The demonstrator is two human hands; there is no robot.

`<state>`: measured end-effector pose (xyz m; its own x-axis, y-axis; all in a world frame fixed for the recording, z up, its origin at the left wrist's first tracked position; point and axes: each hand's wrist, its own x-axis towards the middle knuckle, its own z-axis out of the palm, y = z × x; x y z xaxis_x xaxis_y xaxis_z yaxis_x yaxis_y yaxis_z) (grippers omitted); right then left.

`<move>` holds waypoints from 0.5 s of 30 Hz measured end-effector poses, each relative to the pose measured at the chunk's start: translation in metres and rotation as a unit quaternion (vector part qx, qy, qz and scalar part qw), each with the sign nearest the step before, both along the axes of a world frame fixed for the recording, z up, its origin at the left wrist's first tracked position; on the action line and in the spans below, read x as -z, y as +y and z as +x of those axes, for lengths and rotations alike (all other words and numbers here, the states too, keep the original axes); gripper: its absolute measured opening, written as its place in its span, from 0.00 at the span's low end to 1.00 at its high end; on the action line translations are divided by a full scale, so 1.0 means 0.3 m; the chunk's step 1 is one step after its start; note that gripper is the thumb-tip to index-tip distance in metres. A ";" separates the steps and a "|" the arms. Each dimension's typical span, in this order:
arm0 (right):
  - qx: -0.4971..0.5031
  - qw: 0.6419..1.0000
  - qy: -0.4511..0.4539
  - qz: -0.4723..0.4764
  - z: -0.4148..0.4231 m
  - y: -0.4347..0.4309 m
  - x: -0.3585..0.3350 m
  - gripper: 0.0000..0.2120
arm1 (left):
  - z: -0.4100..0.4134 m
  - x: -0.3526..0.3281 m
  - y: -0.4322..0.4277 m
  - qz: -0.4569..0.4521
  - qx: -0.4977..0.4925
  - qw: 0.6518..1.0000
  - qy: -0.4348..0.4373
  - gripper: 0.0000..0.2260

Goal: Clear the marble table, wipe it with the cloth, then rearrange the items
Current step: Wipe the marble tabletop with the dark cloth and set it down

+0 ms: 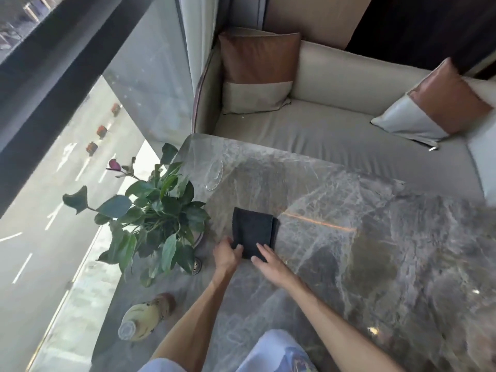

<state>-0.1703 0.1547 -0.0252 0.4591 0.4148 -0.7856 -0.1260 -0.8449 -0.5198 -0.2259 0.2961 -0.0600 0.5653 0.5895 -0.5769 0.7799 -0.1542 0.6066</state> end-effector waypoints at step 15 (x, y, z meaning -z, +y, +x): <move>0.546 0.721 0.290 0.313 -0.088 -0.550 -0.189 0.28 | 0.014 -0.312 -0.692 0.021 0.303 0.931 -0.202 0.14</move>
<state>-0.1968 -0.0104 0.0316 0.4500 0.4109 -0.7929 -0.8881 0.2995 -0.3488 -0.2218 0.0884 0.0337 0.9673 0.1086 -0.2291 0.2517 -0.5217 0.8151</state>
